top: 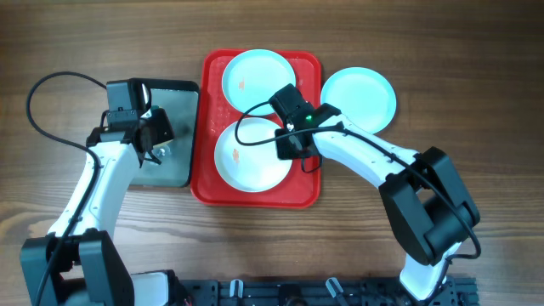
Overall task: Clean dirty plates on tray and stack at the side
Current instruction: 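Lift the sponge from the water tray with the left gripper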
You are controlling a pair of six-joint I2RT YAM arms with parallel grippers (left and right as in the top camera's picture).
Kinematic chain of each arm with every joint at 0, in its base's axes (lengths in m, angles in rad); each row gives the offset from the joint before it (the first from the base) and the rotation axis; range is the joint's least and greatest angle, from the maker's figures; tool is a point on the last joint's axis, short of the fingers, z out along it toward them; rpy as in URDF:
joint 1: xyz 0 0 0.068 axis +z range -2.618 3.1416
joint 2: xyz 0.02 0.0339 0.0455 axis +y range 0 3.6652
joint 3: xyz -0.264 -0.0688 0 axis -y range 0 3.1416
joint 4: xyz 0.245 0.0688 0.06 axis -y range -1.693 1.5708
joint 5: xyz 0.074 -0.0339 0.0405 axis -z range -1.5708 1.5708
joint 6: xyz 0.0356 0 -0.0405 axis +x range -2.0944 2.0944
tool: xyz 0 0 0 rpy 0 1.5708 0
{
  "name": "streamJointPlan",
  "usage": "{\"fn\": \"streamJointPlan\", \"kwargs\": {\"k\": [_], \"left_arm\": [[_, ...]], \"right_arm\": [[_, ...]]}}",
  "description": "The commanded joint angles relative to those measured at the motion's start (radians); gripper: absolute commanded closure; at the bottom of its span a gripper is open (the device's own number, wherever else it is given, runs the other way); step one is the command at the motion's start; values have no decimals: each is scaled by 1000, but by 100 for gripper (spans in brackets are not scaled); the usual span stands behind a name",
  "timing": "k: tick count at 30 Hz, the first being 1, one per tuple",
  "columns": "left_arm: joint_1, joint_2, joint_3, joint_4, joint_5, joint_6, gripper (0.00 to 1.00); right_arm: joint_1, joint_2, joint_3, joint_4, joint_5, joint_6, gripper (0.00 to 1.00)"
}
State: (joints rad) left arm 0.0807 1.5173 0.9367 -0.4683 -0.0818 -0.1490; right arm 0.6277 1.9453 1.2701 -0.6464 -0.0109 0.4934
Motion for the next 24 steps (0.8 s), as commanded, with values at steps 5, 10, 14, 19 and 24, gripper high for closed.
{"fn": "streamJointPlan", "kwargs": {"k": [5, 10, 14, 19, 24], "left_arm": [[3, -12, -3, 3, -92, -16, 96], [3, -12, -3, -2, -91, -16, 96], [3, -11, -3, -4, -91, -16, 96], [3, -6, -3, -8, -86, 3, 96], [3, 5, -3, -4, -47, 97, 96]], "right_arm": [[0, -18, -9, 5, -11, 3, 75], [0, -18, -9, 20, -11, 3, 64], [0, -18, -10, 64, -11, 4, 64], [0, -18, -14, 74, -7, 4, 65], [0, -18, -21, 77, -8, 5, 70]]}}
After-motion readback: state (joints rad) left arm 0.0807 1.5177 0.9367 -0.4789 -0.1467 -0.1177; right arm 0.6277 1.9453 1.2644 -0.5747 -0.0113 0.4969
